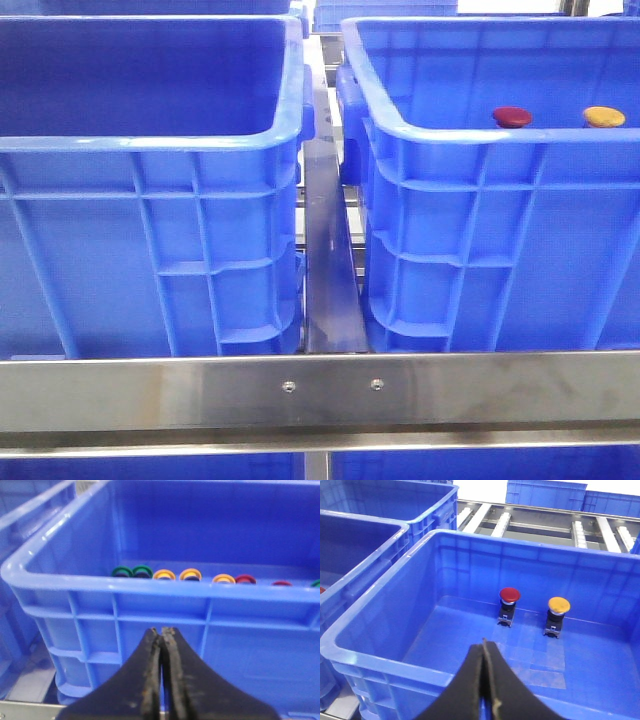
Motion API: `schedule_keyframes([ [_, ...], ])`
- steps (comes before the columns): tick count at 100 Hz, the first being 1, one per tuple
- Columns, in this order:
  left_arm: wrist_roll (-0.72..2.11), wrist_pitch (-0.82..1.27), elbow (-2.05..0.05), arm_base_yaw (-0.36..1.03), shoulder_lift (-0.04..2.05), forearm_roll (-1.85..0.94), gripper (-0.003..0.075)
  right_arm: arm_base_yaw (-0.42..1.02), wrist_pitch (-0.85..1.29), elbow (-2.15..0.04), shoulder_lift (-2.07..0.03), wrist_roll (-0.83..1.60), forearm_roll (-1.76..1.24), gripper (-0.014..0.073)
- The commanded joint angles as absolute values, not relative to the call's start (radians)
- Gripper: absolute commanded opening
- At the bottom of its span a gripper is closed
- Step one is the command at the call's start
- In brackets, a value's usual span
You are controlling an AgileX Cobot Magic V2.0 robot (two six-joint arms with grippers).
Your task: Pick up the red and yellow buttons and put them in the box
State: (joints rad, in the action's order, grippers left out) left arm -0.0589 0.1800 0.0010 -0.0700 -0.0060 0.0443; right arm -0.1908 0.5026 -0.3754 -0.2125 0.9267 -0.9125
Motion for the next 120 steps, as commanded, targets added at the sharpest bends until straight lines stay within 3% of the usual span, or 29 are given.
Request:
schedule_keyframes([
  [1,-0.072,0.117,0.053,-0.072,-0.036,0.046,-0.002,-0.197,0.462,-0.398,-0.222,0.938,-0.941,-0.0068],
  [120,-0.072,0.117,0.053,-0.072,-0.036,0.046,-0.002,-0.157,0.425,-0.398,-0.222,0.938,-0.941,-0.0068],
])
